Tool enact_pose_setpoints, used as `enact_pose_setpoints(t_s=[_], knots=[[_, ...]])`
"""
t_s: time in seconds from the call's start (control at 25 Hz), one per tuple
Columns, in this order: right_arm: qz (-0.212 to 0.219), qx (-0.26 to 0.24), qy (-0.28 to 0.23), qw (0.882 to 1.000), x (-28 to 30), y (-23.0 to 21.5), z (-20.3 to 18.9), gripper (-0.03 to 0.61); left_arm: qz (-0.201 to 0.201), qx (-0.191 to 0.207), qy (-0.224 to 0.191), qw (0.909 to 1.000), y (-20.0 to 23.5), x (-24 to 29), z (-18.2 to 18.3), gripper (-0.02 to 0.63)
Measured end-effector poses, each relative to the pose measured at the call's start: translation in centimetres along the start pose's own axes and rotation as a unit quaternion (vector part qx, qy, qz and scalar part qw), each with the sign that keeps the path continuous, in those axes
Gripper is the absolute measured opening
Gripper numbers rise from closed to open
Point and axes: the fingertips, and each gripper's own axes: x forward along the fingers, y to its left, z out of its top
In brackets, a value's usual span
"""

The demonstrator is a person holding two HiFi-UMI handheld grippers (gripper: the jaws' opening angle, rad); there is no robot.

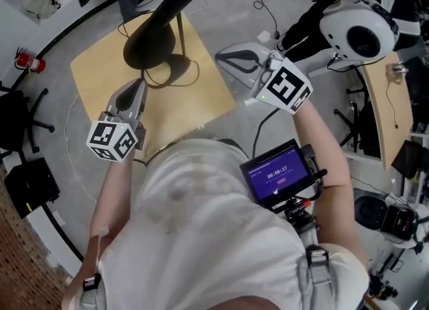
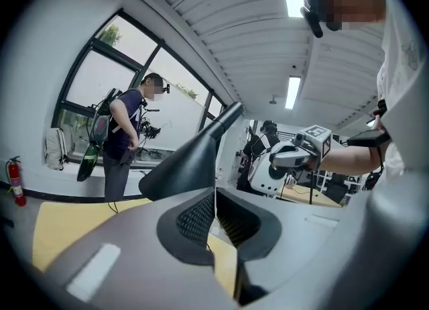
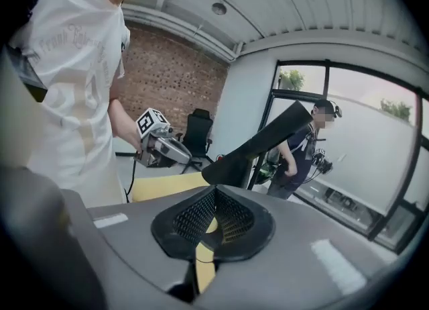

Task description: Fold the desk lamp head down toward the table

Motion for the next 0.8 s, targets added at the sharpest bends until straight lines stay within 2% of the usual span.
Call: enact_pose_setpoints(t_s=[0.08,0.2,0.4,0.52,0.8], knots=[[0.0,0.052,-0.025,0.998,0.6,1.4,-0.3,0.012,0.002,-0.002,0.0,1.0,-0.7,-0.7,-0.5,0.008],[-0.014,0.133,-0.065,0.989,1.7,2.2,-0.3,0.012,0.003,-0.009,0.003,1.0,-1.4,-1.6,-0.8,0.008],[-0.033,0.212,-0.126,0.969,2.4,2.7,-0.4,0.012,0.011,-0.012,0.011,0.9998,-1.8,-2.1,-1.5,0.008],[-0.03,0.234,-0.146,0.961,2.8,3.6,-0.7,0.012,0.017,-0.014,0.01,0.9997,-1.8,-2.4,-1.8,0.008],[0.009,0.237,-0.162,0.958,4.1,6.3,0.6,0.012,0.042,-0.023,0.007,0.9988,-2.1,-4.4,-2.1,0.008]])
